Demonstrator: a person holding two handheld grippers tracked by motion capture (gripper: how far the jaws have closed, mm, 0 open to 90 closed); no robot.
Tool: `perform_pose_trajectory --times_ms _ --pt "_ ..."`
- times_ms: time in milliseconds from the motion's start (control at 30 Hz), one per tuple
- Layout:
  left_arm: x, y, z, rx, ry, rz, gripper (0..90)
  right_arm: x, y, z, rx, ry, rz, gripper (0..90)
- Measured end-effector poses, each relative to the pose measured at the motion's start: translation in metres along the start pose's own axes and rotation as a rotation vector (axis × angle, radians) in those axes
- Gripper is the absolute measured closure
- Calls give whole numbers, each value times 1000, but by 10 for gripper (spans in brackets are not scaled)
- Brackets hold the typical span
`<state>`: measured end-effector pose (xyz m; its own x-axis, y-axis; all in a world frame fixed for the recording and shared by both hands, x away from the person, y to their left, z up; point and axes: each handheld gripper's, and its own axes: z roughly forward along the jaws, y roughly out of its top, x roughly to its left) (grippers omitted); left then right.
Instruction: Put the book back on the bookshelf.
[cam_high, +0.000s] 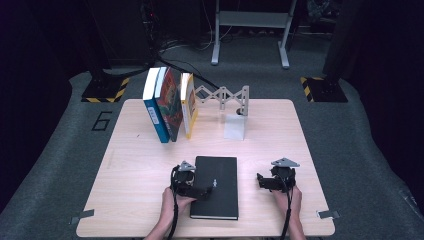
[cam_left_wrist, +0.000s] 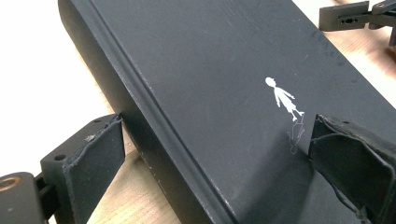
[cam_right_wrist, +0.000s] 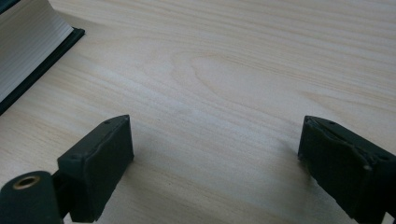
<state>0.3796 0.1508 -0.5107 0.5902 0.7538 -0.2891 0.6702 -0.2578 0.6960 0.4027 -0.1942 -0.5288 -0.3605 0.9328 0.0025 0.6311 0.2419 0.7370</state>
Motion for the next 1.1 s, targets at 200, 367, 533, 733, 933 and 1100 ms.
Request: perform_pose_trajectory --times_ms 200,367,533,733,933,1100 --pt "-1 1 -6 1 27 47 41 0 0 0 0 0 2 93" --pt "8 -2 -21 -18 55 53 42 0 0 0 0 1 1 93" --pt "22 -11 -36 -10 111 43 52 0 0 0 1 3 1 98" --pt "31 -19 -46 -2 149 32 69 0 1 -2 21 18 -4 85" --pt "32 -26 -43 45 172 60 66 -1 -2 -4 15 25 -2 80" --pt "28 -30 -38 22 168 49 70 -1 -2 -3 12 27 -17 75"
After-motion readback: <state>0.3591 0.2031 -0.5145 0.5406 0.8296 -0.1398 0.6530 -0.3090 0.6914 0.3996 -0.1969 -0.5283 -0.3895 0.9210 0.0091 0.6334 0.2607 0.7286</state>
